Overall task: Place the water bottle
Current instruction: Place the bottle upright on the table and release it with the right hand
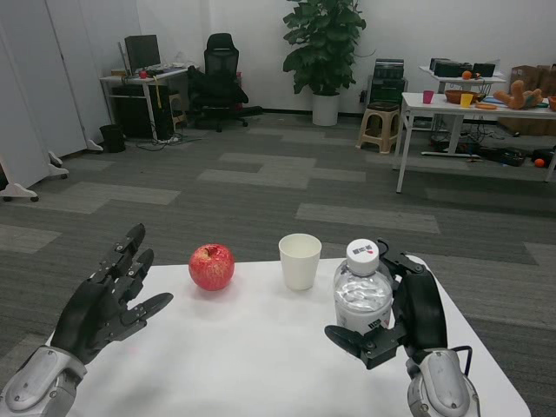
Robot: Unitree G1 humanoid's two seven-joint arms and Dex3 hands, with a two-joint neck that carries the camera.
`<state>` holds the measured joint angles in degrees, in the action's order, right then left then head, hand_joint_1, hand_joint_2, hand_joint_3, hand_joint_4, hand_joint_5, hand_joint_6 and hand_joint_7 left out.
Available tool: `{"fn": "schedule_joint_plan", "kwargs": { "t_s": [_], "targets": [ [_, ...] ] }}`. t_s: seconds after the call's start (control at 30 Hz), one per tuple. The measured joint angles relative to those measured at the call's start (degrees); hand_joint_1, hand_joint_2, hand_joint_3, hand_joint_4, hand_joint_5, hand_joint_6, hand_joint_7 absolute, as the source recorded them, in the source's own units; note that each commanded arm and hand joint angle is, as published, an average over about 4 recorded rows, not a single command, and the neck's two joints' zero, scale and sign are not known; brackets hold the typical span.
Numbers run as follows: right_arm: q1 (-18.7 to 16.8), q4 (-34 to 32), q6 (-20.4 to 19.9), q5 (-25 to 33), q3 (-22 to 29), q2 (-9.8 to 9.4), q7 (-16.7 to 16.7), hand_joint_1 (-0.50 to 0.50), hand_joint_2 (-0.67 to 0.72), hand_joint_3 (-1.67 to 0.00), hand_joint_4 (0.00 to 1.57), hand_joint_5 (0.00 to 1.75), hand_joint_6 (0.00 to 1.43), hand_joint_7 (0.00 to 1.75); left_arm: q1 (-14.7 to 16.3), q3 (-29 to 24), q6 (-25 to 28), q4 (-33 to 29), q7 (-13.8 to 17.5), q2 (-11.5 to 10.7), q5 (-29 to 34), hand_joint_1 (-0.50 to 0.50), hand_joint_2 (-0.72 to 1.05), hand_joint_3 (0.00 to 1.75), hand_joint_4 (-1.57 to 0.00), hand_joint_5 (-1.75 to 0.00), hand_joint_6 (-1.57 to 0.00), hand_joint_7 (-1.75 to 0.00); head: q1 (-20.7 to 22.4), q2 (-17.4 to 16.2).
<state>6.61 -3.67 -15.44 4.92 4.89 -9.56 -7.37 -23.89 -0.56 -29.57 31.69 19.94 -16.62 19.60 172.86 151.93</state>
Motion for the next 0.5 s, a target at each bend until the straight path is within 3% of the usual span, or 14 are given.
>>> {"fn": "schedule_joint_plan", "kwargs": {
  "t_s": [0.33,0.5],
  "targets": [
    [0.28,0.76,-0.09,-0.05,-0.38,0.02,-0.09,0.42,0.09,-1.23,1.43,1.65,1.31,1.33,0.0,0.04,-0.01,0.01,0.0,0.0,0.0,-0.5,1.05,0.04,0.0,-0.1,0.0,0.0,-0.49,-0.34],
    [2.71,6.81,-1.58,-0.15,-0.91,0.07,-1.22,0.42,0.09,-1.19,1.43,1.65,1.28,1.33,0.0,0.29,-0.12,0.3,0.0,-0.01,0.02,-0.5,1.05,0.07,0.0,-0.1,0.0,0.0,-0.73,0.01]
  ]
}}
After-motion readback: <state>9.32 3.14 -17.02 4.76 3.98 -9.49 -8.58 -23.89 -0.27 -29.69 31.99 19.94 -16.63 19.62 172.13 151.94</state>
